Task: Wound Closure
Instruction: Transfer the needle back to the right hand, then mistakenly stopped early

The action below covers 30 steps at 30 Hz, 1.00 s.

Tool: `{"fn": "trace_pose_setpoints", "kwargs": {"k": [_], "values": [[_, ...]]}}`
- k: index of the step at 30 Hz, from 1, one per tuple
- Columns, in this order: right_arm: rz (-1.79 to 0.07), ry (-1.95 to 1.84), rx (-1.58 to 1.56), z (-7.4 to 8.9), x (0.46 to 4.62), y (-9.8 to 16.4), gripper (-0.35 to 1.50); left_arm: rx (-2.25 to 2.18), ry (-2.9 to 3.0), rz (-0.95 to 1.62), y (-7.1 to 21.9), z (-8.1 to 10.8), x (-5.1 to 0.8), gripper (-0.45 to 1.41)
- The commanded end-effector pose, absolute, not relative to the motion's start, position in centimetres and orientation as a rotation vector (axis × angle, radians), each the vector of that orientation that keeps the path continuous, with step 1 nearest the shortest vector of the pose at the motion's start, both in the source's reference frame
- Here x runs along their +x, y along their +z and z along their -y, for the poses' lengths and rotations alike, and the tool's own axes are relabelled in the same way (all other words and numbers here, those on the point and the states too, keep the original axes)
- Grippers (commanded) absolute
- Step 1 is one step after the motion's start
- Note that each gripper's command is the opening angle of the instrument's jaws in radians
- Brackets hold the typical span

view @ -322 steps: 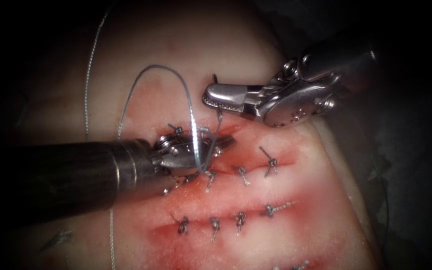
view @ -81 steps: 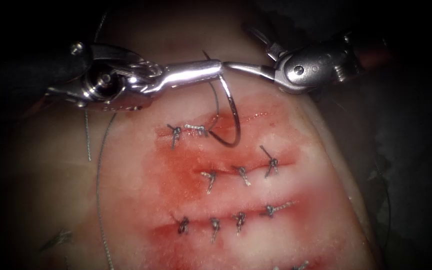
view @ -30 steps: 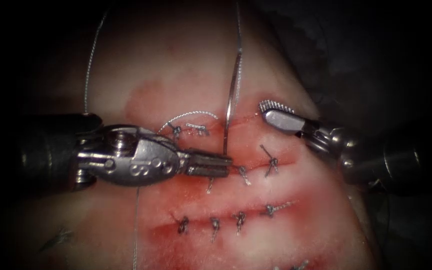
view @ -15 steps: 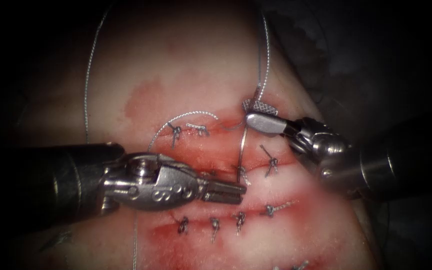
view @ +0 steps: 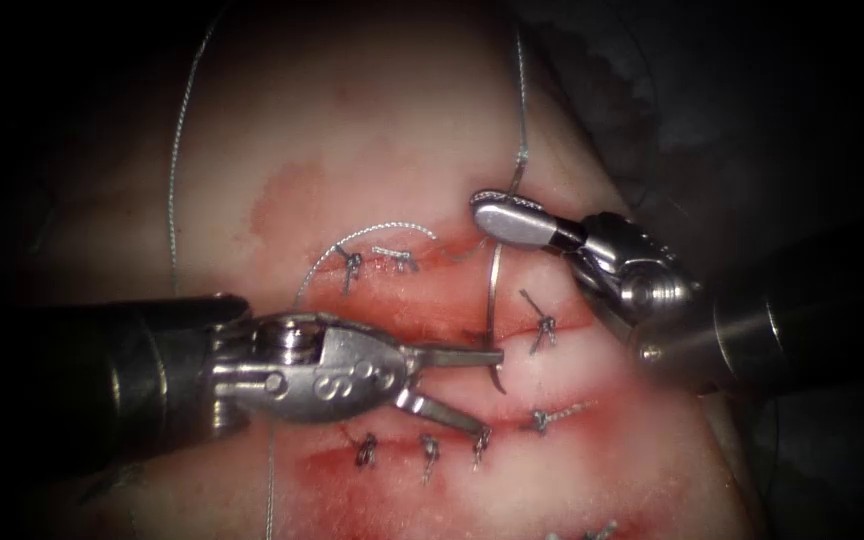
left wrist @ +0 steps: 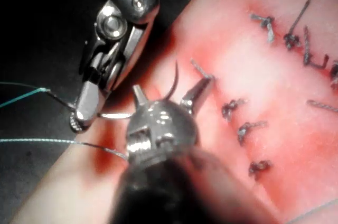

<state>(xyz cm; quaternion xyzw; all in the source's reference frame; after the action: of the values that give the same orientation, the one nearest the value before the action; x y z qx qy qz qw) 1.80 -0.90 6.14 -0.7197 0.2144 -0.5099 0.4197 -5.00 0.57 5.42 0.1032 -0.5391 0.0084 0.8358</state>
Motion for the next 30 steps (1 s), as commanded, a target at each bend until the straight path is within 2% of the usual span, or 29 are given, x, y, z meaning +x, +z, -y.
{"fn": "trace_pose_setpoints", "kwargs": {"k": [1, 2, 3, 4, 7, 10, 13, 14, 15, 30], "values": [[-0.534, -1.282, -1.84, 0.9, 1.83, 6.22, -0.35, 0.226, -0.055, 1.167, 5.33, -0.77, -5.02, 0.86], [-0.56, -1.271, -1.845, 0.76, 1.79, 6.17, -0.35, 0.254, -0.197, 1.186, 5.14, -0.98, -4.9, 0.73], [-0.571, -1.266, -1.845, 0.7, 1.78, 6.13, -0.35, 0.258, -0.284, 1.182, 5.04, -1.13, -4.81, 0.84], [-0.587, -1.257, -1.851, 0.63, 1.76, 6.08, -0.35, 0.257, -0.331, 1.181, 4.98, -1.23, -4.74, 0.88], [-0.589, -1.229, -1.855, 0.5, 1.75, 5.98, -0.35, 0.303, -0.484, 1.156, 4.87, -1.47, -4.5, 0.83], [-0.5, -1.226, -1.94, 0.48, 1.79, 5.96, -0.35, 0.301, -0.579, 1.132, 4.96, -1.52, -4.33, 0.79], [-0.457, -1.247, -1.954, 0.55, 1.93, 6.08, -0.35, 0.293, -0.634, 1.101, 5.11, -1.52, -4.3, 0.76], [-0.34, -1.089, -1.905, 0.61, 2.12, 6.29, -0.35, 0.289, -0.63, 1.095, 5.37, -1.42, -4.3, 0.69], [-0.306, -1.067, -1.874, 0.61, 2.13, 6.29, -0.35, 0.288, -0.63, 1.095, 5.37, -1.42, -4.3, 0.69], [-0.306, -1.067, -1.874, 0.61, 2.13, 6.29, -0.35, 0.288, -0.63, 1.095, 5.37, -1.42, -4.3, 0.69]]}}
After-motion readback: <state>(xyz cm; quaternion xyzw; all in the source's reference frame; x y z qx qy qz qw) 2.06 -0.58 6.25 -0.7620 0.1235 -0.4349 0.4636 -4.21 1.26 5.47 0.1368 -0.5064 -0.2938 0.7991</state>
